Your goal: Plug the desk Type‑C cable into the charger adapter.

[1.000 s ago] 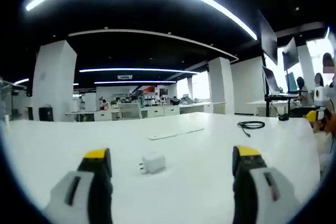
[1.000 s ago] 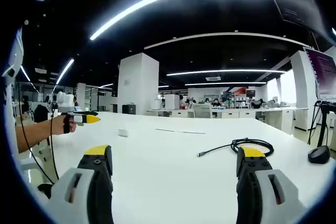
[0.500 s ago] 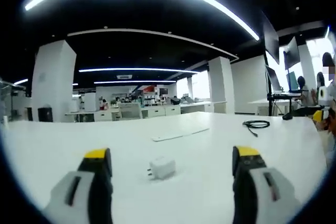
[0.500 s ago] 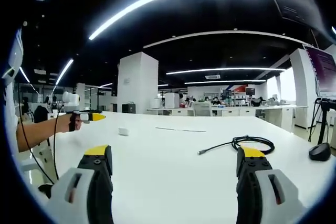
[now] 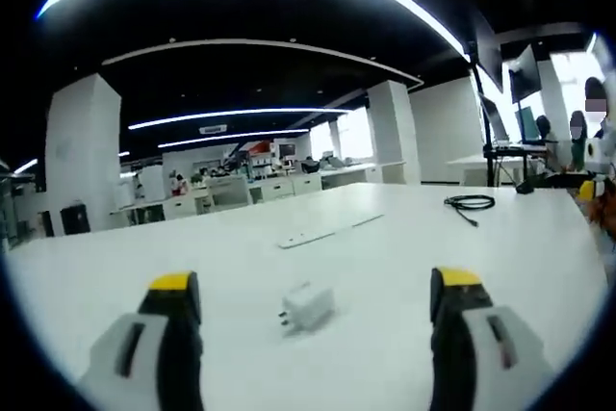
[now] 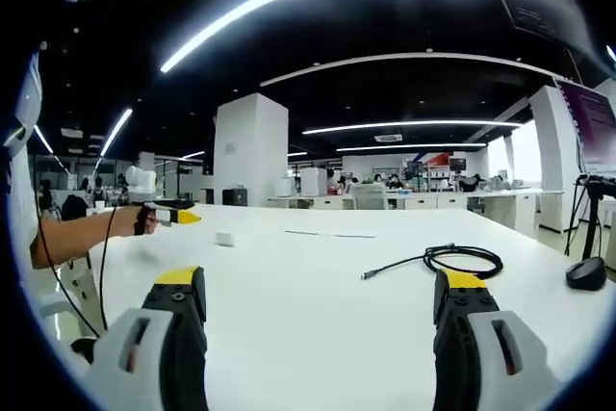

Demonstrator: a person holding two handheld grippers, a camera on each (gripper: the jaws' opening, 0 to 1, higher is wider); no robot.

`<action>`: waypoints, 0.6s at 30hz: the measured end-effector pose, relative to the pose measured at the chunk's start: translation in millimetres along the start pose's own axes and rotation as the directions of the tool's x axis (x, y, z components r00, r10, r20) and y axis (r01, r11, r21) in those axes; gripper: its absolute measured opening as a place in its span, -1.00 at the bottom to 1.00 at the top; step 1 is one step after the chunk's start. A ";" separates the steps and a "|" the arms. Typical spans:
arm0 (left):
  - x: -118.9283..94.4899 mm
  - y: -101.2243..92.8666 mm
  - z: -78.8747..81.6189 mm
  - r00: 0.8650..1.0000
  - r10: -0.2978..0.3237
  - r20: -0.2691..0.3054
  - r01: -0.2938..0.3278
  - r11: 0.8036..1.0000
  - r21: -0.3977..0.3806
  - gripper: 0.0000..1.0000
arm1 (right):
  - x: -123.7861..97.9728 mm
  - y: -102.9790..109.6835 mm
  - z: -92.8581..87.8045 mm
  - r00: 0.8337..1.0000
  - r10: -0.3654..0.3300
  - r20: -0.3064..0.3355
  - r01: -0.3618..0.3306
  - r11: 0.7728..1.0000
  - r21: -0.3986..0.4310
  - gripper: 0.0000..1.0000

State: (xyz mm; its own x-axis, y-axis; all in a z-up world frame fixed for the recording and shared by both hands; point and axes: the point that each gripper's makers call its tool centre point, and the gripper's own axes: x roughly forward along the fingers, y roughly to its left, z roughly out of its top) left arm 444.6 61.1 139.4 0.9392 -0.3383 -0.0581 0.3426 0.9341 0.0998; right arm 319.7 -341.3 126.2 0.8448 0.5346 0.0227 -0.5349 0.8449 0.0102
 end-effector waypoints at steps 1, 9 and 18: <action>1.5 0.7 0.2 1.000 -0.003 -0.002 0.004 1.000 0.005 0.99 | 0.1 0.1 -0.1 1.000 0.000 0.000 0.000 1.000 0.000 1.00; 19.0 14.5 -6.9 0.998 -0.021 -0.060 0.022 1.000 0.014 0.99 | 0.5 -0.7 -0.6 1.000 -0.001 -0.002 0.001 1.000 -0.001 1.00; 34.5 22.1 -12.1 0.993 -0.069 -0.092 0.070 0.997 0.008 0.93 | 1.0 -1.8 -1.6 1.000 -0.006 -0.008 0.006 1.000 -0.003 1.00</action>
State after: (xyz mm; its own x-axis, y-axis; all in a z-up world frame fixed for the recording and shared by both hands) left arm 484.4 71.4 127.5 0.9072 -0.3904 -0.1565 0.4081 0.9071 0.1030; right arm 321.5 -342.3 124.5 0.8480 0.5299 0.0149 -0.5300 0.8480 0.0076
